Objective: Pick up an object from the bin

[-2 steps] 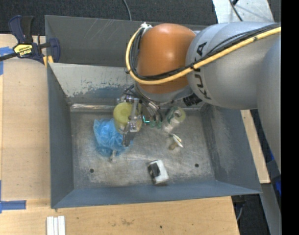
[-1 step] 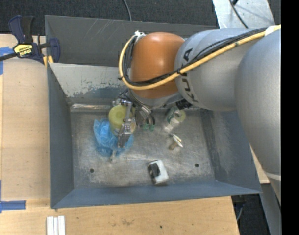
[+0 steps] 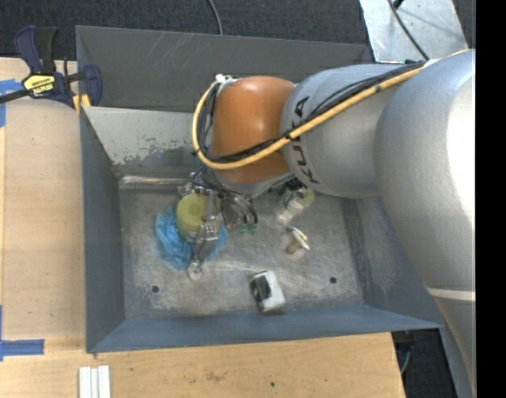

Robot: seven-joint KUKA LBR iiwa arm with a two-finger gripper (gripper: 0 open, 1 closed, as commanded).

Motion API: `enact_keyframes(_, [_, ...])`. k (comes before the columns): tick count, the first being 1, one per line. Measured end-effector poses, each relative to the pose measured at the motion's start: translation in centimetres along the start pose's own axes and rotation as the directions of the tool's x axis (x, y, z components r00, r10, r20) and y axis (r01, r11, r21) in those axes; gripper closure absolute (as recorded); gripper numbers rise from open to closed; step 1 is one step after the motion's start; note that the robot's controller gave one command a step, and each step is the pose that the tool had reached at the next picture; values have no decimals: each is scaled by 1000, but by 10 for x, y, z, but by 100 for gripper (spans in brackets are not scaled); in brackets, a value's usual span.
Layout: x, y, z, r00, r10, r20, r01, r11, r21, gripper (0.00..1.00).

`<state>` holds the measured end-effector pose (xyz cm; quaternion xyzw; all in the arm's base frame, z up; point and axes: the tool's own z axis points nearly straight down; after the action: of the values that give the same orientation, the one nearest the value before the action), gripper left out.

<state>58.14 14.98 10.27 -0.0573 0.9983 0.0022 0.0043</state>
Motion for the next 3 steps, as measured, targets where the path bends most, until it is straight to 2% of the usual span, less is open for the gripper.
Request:
enact_keyframes(1, [-20,-21,22,837,-547,14,546,837,13,100])
enact_keyframes(2, [-19,-21,22,837,-546,14,546,838,13,100])
enact_keyframes(3, [-19,-21,20,838,-546,12,546,838,11,0])
